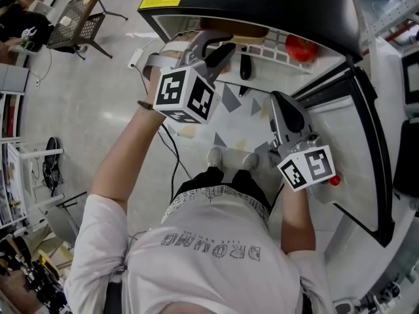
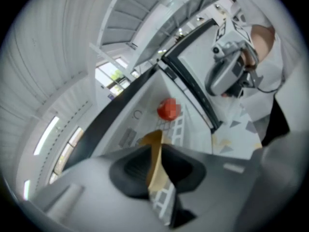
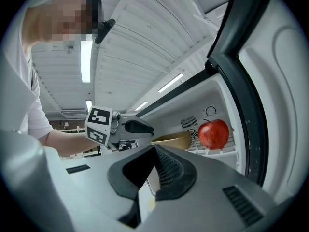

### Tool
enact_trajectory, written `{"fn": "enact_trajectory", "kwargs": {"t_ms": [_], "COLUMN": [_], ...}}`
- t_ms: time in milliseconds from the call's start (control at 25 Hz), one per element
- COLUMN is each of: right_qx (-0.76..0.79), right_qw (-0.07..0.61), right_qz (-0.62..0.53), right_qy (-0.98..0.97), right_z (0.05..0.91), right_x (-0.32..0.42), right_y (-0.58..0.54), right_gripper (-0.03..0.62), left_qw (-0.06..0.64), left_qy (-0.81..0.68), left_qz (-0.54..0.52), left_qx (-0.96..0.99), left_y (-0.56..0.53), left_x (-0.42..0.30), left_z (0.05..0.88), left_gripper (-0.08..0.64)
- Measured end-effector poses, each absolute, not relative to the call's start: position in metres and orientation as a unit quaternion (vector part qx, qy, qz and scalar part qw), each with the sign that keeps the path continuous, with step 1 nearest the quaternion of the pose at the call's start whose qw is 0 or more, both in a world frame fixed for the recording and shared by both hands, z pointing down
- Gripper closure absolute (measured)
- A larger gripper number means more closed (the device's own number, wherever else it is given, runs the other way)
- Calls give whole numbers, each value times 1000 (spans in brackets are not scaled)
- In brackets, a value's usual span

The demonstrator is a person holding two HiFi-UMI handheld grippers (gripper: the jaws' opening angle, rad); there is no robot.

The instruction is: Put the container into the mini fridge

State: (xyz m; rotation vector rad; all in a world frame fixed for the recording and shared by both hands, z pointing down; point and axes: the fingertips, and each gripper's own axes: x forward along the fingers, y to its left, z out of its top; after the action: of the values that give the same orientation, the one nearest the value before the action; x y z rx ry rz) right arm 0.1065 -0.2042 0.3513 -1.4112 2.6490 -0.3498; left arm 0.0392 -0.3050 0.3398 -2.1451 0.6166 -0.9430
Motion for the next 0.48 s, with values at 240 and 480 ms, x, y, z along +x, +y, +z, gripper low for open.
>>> {"fn": "enact_trajectory", "kwargs": {"t_ms": [240,480], "right_qx": [-459,-455], "right_qw": [50,39], "right_qz": [-100,-83], "right_qy": [881,886], "right_z": [338,325], "right_x": [95,84], "right_y": [-196,-188], "right_gripper": [594,594], "left_qw": [321,285], "left_qy": [268,292], "left_qz": [-309,-253], "left_qx": [-854,-877], "left_y": [-282,-264], "left_x": [23,3], "left_z": [321,309], "left_gripper": [517,543]}}
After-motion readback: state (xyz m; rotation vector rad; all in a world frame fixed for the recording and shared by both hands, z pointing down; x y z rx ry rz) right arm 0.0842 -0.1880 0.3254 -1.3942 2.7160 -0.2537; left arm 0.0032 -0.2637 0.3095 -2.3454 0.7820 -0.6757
